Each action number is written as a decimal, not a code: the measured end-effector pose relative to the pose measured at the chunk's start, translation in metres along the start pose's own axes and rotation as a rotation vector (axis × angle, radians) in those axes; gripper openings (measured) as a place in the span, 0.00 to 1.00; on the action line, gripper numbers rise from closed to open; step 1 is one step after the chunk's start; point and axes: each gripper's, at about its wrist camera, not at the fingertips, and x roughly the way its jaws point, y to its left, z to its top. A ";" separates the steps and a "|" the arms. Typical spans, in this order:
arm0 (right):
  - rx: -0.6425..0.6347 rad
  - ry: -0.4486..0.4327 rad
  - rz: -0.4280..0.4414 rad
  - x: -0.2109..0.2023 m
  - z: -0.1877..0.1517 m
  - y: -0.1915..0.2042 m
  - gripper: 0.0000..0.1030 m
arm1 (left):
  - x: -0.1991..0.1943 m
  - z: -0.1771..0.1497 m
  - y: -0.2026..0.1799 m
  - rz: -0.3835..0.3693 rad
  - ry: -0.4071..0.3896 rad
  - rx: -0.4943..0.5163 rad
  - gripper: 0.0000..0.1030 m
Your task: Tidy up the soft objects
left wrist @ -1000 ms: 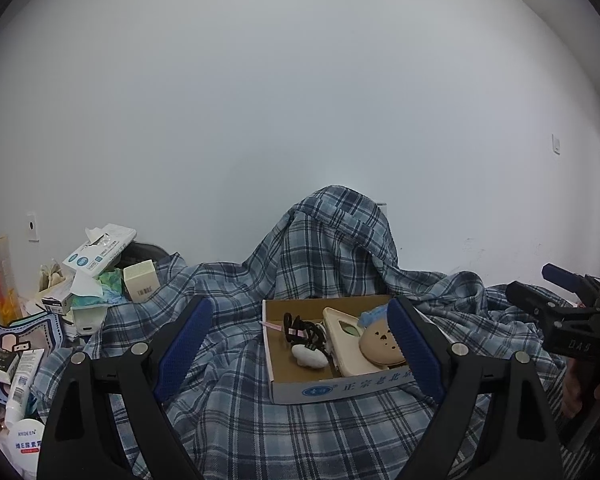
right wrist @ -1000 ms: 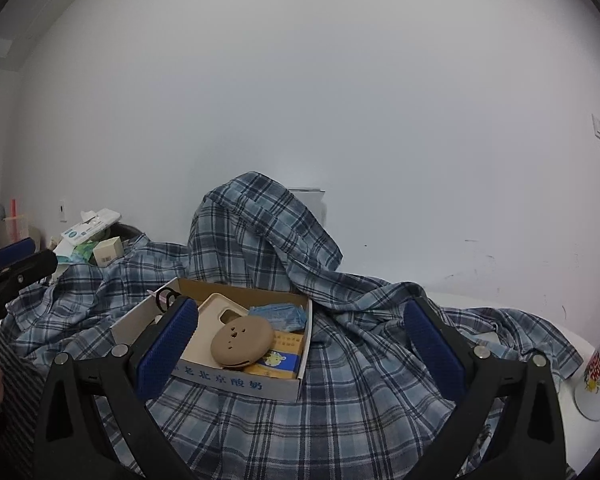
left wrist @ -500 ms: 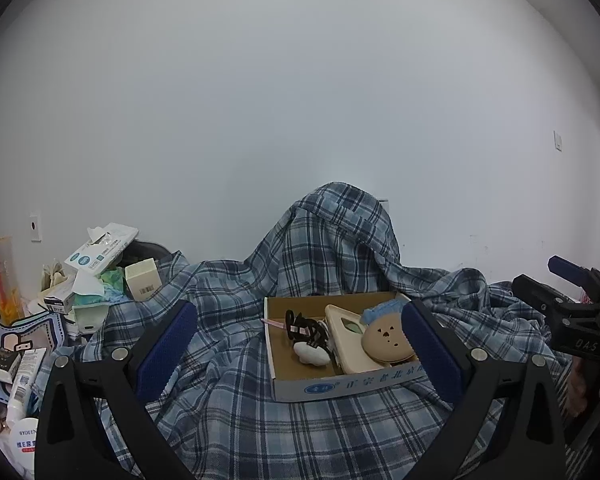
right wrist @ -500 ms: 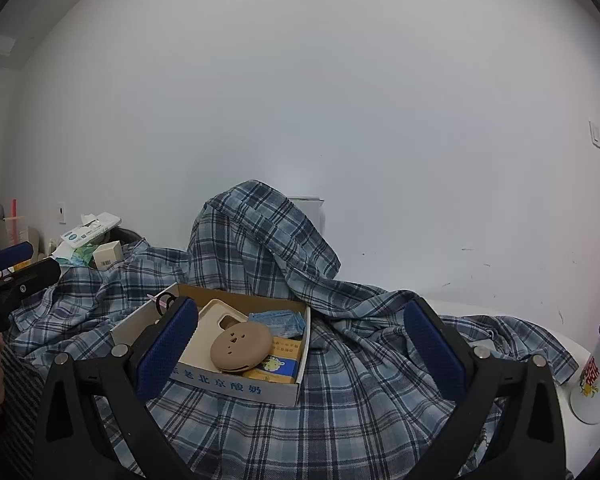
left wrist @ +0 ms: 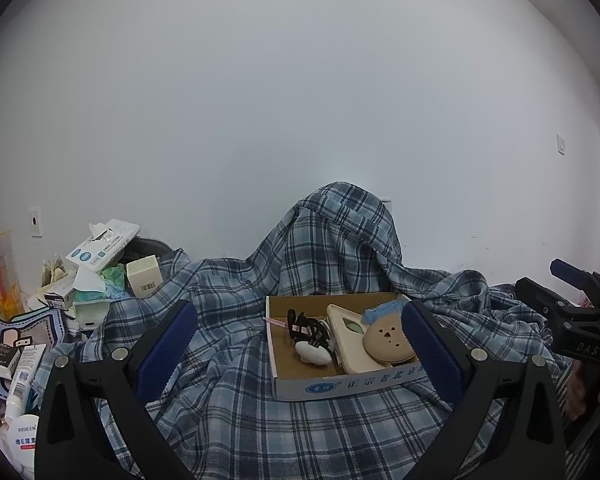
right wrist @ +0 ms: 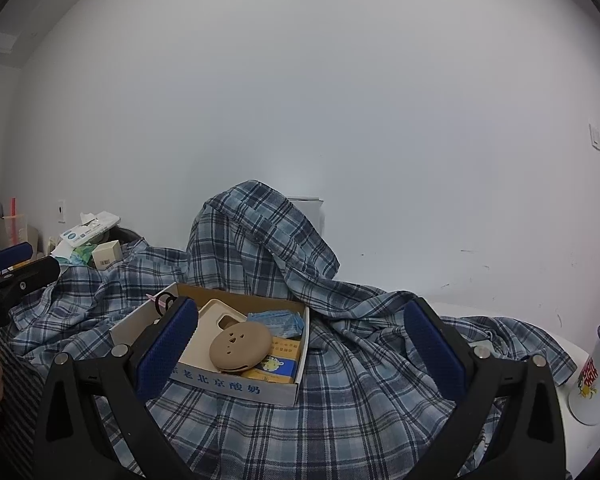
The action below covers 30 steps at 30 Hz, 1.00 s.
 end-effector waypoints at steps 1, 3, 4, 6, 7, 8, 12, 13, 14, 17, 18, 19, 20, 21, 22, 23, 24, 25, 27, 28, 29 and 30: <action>0.000 0.000 0.000 0.000 0.000 0.000 1.00 | 0.000 0.000 0.000 -0.001 0.000 -0.001 1.00; 0.000 0.001 0.000 0.000 0.000 0.000 1.00 | 0.000 0.000 0.000 0.000 -0.001 -0.002 1.00; 0.000 0.000 -0.001 0.000 0.000 0.000 1.00 | 0.000 0.000 0.000 -0.001 0.000 -0.001 1.00; 0.000 0.001 0.000 0.000 0.000 0.000 1.00 | 0.000 0.000 0.001 -0.002 0.001 -0.001 1.00; 0.000 0.002 0.000 0.000 0.000 0.000 1.00 | 0.000 0.000 0.001 -0.001 0.000 -0.001 1.00; 0.000 0.002 -0.001 0.000 0.000 0.000 1.00 | 0.000 0.000 0.001 0.000 -0.002 -0.001 1.00; 0.000 0.006 -0.002 0.000 0.000 -0.001 1.00 | -0.001 0.000 0.002 0.002 -0.002 -0.002 1.00; 0.001 0.007 -0.003 0.000 0.000 -0.001 1.00 | -0.001 0.000 0.002 0.003 -0.003 -0.002 1.00; 0.002 0.007 -0.003 0.000 0.000 -0.001 1.00 | -0.002 0.000 0.003 0.003 -0.004 -0.002 1.00; 0.007 0.008 -0.003 0.001 0.000 -0.002 1.00 | -0.001 0.000 0.003 0.001 -0.001 -0.003 1.00; 0.008 0.008 -0.004 0.001 0.000 -0.003 1.00 | -0.001 0.000 0.003 0.001 -0.002 -0.002 1.00; 0.008 0.009 -0.004 0.002 0.000 -0.003 1.00 | -0.002 0.000 0.003 0.001 -0.001 -0.002 1.00; 0.008 0.010 -0.004 0.002 0.000 -0.003 1.00 | -0.002 0.000 0.003 0.001 -0.003 -0.003 1.00; 0.008 0.011 -0.003 0.002 0.000 -0.003 1.00 | -0.002 0.000 0.003 0.001 -0.004 -0.002 1.00; 0.007 0.012 -0.002 0.003 0.000 -0.002 1.00 | -0.001 0.000 0.003 0.001 -0.003 -0.002 1.00; 0.006 0.012 -0.002 0.003 0.000 -0.002 1.00 | -0.002 0.000 0.003 0.001 -0.003 -0.001 1.00; 0.006 0.011 -0.002 0.003 0.000 -0.002 1.00 | -0.002 0.000 0.003 0.001 -0.003 -0.001 1.00; 0.006 0.011 -0.002 0.003 0.000 -0.002 1.00 | -0.001 0.000 0.003 0.001 -0.003 -0.001 1.00; 0.006 0.012 -0.003 0.003 0.000 -0.002 1.00 | -0.002 0.000 0.003 0.002 -0.003 -0.002 1.00; 0.006 0.013 -0.003 0.003 0.000 -0.002 1.00 | -0.002 0.000 0.003 0.002 -0.003 -0.002 1.00; 0.006 0.013 -0.002 0.003 0.000 -0.002 1.00 | -0.002 0.000 0.003 0.002 -0.004 -0.002 1.00; 0.006 0.013 -0.002 0.003 0.000 -0.002 1.00 | -0.002 0.000 0.003 0.001 -0.003 -0.002 1.00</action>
